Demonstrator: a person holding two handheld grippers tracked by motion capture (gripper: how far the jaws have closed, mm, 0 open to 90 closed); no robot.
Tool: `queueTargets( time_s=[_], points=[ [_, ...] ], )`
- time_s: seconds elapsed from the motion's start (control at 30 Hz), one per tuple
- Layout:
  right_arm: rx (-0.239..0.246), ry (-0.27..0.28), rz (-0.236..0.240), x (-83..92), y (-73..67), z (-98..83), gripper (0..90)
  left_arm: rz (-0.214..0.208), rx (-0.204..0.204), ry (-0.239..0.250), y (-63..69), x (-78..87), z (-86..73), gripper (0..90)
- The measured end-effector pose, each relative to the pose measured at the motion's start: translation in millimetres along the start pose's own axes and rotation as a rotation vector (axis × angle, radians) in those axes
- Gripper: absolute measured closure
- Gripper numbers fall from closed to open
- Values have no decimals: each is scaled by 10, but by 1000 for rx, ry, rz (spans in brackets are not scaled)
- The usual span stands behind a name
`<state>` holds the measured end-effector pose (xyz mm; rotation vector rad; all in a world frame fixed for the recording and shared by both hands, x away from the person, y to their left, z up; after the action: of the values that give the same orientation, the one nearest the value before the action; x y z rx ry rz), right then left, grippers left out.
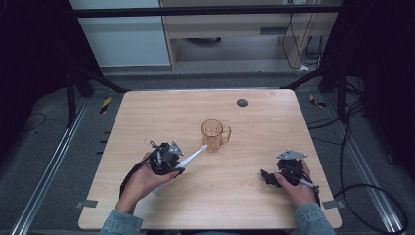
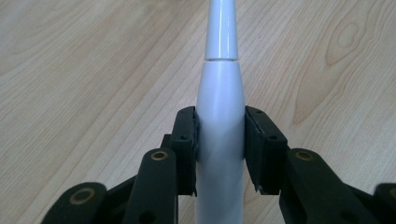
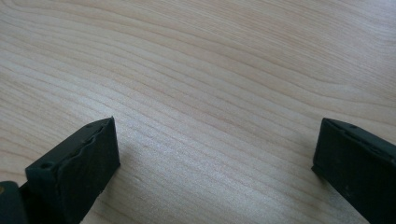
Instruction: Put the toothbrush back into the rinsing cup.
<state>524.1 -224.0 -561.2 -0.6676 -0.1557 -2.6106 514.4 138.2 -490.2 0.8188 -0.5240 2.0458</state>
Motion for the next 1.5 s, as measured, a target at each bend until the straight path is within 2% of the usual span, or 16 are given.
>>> queueTargets(
  time_s=[0.33,0.6,0.77,1.07,1.27,1.5],
  points=[
    [0,0,0,0,2,0,4,10,27,61,-38,100,70,665],
    [0,1,2,-1,2,2,5,15,27,95,-50,180,171,665],
    [2,1,1,-3,5,2,4,19,27,105,-104,207,242,665],
    [0,0,-2,-3,7,1,4,24,23,141,-180,309,426,665],
    [1,0,-2,-3,8,1,4,25,37,159,-254,324,533,665],
    [0,0,-2,-3,7,1,4,35,22,170,-296,344,706,665]
  ],
)
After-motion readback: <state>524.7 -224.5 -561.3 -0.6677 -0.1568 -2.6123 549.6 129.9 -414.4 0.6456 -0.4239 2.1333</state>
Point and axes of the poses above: each handheld gripper's, and its own axes: x roughly backward along the jaws, z roughly out of its top, y roughly to its right, the point moved 7 cm from there along -x, roughly forward along the jaws, and after that the axes turned 15 degrees about y, right-handed, at the moved point
